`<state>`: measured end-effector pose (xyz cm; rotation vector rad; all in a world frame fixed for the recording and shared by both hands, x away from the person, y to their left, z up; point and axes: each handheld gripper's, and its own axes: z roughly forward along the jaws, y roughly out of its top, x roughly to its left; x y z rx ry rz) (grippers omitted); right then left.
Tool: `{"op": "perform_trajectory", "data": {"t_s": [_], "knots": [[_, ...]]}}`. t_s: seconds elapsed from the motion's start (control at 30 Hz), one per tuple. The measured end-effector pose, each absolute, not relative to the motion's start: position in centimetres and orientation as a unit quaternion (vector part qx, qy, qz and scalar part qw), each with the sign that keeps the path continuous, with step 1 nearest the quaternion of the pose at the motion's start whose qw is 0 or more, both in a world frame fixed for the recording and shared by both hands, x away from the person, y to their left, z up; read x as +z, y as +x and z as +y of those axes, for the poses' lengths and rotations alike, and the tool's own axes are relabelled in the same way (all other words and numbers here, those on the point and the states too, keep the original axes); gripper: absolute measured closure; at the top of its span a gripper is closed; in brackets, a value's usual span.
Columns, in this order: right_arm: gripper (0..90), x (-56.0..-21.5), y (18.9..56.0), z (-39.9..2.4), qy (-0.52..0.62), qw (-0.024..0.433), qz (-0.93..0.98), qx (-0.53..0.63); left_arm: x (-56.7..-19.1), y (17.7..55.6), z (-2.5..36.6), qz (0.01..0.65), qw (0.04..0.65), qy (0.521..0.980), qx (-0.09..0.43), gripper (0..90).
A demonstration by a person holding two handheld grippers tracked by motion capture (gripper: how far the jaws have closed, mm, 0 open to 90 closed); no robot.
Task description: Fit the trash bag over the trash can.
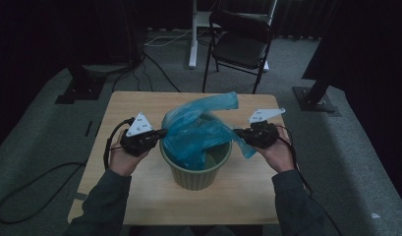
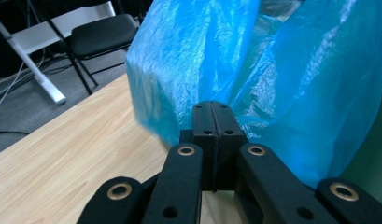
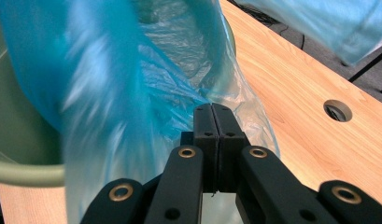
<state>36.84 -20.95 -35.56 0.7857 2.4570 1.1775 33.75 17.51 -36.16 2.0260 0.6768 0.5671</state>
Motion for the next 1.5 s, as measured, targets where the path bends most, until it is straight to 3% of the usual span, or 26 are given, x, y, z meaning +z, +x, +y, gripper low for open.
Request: {"op": "perform_trajectory", "data": {"t_s": [0.6, 0.83, 1.0, 1.5], "knots": [[89.3, -36.0, 36.4, -22.4, 0.287, 0.158, 0.851, 0.411, -36.7, 34.5, 18.5, 0.299, 0.444, 0.815, 0.223, 89.0], [73.1, -35.1, 36.2, -21.6, 0.271, 0.161, 0.849, 0.424, -36.3, 34.5, 17.7, 0.285, 0.444, 0.819, 0.224, 86.9], [67.0, -34.2, 36.4, -21.6, 0.274, 0.165, 0.84, 0.439, -36.3, 34.4, 17.5, 0.277, 0.441, 0.823, 0.227, 86.7], [64.6, -33.7, 36.7, -20.8, 0.272, 0.168, 0.838, 0.442, -37.0, 33.5, 16.5, 0.246, 0.446, 0.831, 0.225, 85.6]]}}
